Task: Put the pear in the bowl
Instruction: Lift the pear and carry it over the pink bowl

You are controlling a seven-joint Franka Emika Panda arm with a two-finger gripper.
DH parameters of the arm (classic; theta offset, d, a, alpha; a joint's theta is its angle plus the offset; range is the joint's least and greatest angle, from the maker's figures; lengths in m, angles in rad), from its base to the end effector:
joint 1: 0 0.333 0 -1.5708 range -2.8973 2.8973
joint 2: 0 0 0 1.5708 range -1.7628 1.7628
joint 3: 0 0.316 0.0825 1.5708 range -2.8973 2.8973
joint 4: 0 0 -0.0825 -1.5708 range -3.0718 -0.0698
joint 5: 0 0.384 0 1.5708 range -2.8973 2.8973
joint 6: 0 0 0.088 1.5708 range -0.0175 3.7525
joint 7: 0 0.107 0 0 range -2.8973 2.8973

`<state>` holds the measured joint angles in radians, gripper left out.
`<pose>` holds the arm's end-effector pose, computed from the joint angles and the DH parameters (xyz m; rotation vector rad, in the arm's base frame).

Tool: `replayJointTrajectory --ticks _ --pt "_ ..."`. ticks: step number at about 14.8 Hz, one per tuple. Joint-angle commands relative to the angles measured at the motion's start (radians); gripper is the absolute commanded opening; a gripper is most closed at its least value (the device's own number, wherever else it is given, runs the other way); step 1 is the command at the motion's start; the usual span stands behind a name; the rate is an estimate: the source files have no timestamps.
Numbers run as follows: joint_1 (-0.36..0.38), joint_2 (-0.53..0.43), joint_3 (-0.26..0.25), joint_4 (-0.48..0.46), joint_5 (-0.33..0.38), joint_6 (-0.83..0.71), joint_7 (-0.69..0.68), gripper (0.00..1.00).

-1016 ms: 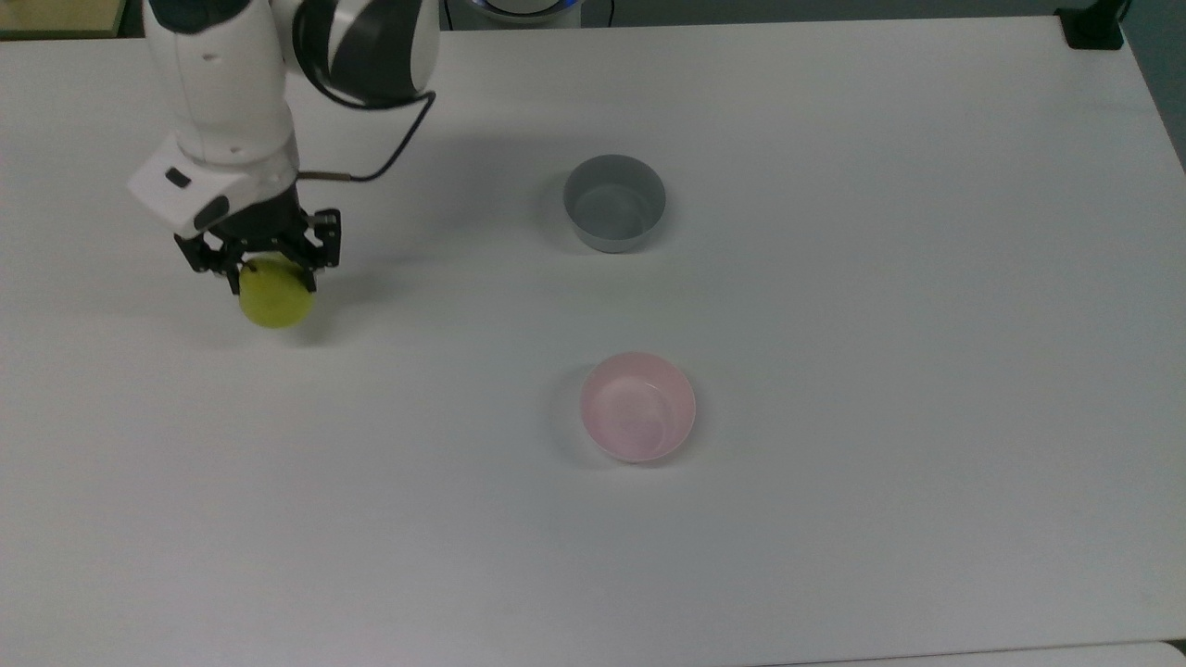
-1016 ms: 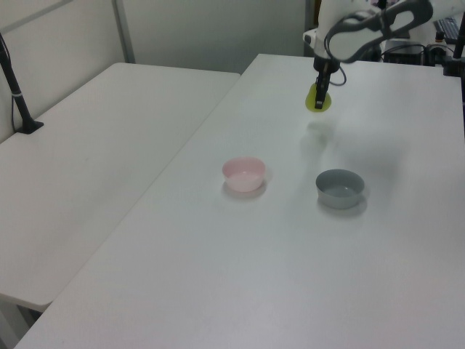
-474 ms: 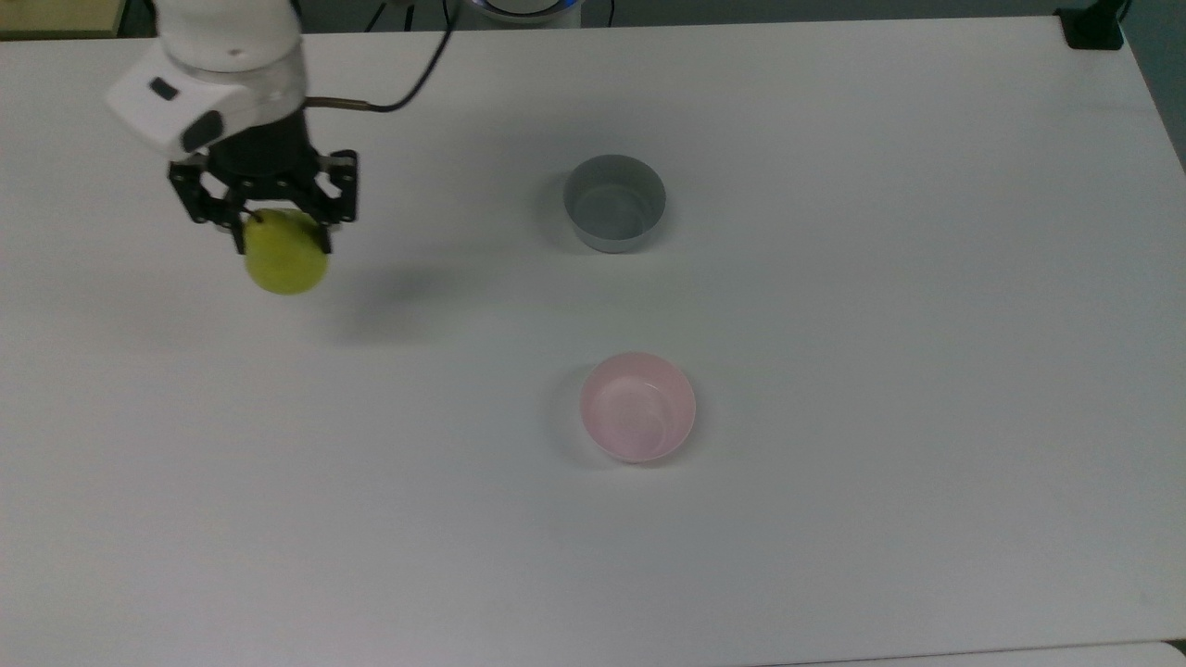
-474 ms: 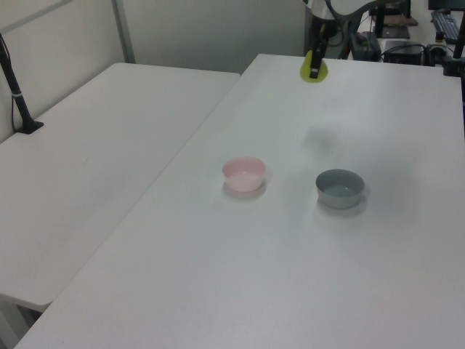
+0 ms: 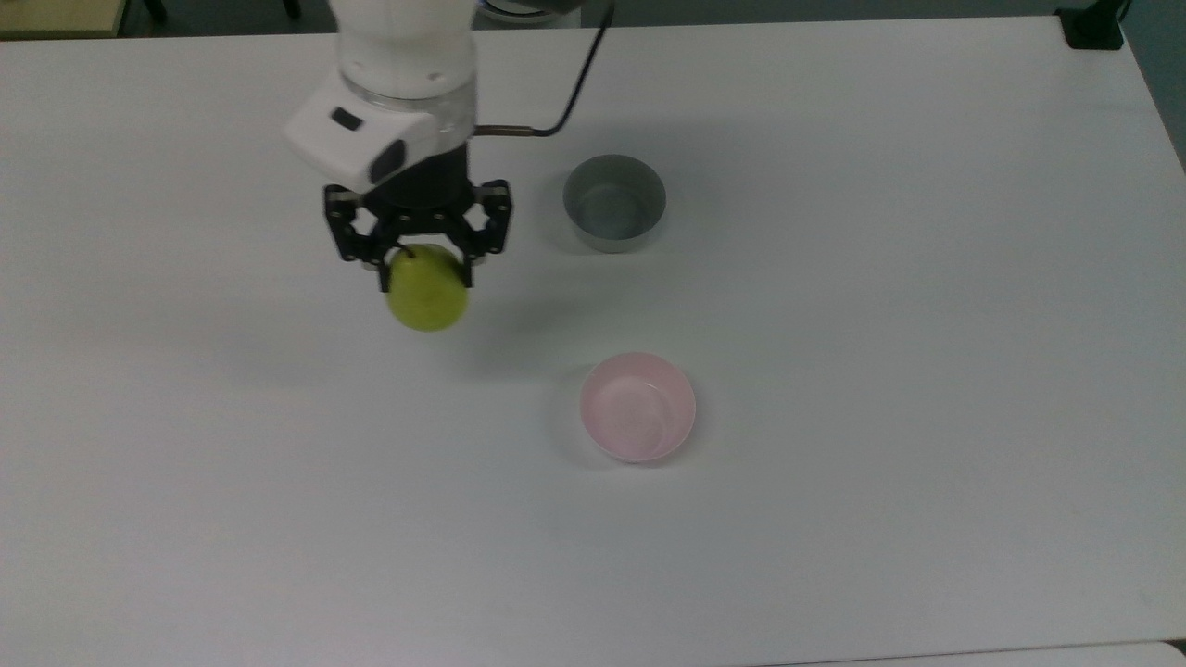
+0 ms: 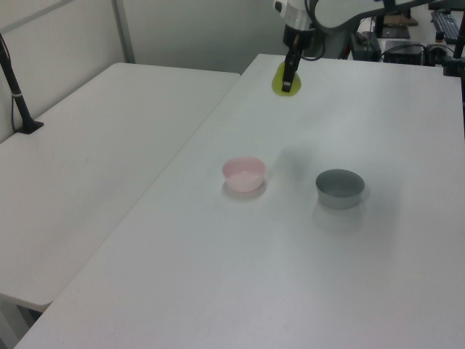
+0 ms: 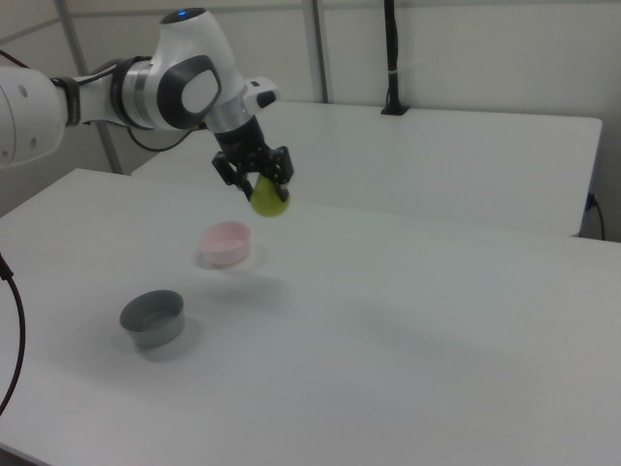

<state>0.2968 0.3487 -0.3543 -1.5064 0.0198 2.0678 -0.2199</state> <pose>0.6829 -0.0049 0.4997 2.9816 0.2820 0.3284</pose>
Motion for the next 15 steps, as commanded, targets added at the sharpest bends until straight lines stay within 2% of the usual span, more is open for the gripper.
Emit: replayJointTrajectory --ticks 1,3,7,10,15 --pt "0.096 0.036 -0.037 0.057 0.051 -0.032 0.065 0.34" --pt "0.125 0.062 -0.034 0.095 0.054 -0.029 0.103 0.34" --pt "0.176 0.084 -0.023 0.107 0.054 -0.020 0.137 0.35" --pt "0.188 0.119 -0.023 0.144 0.054 -0.005 0.160 0.36" --pt "0.217 0.203 -0.011 0.143 0.052 0.043 0.180 0.36"
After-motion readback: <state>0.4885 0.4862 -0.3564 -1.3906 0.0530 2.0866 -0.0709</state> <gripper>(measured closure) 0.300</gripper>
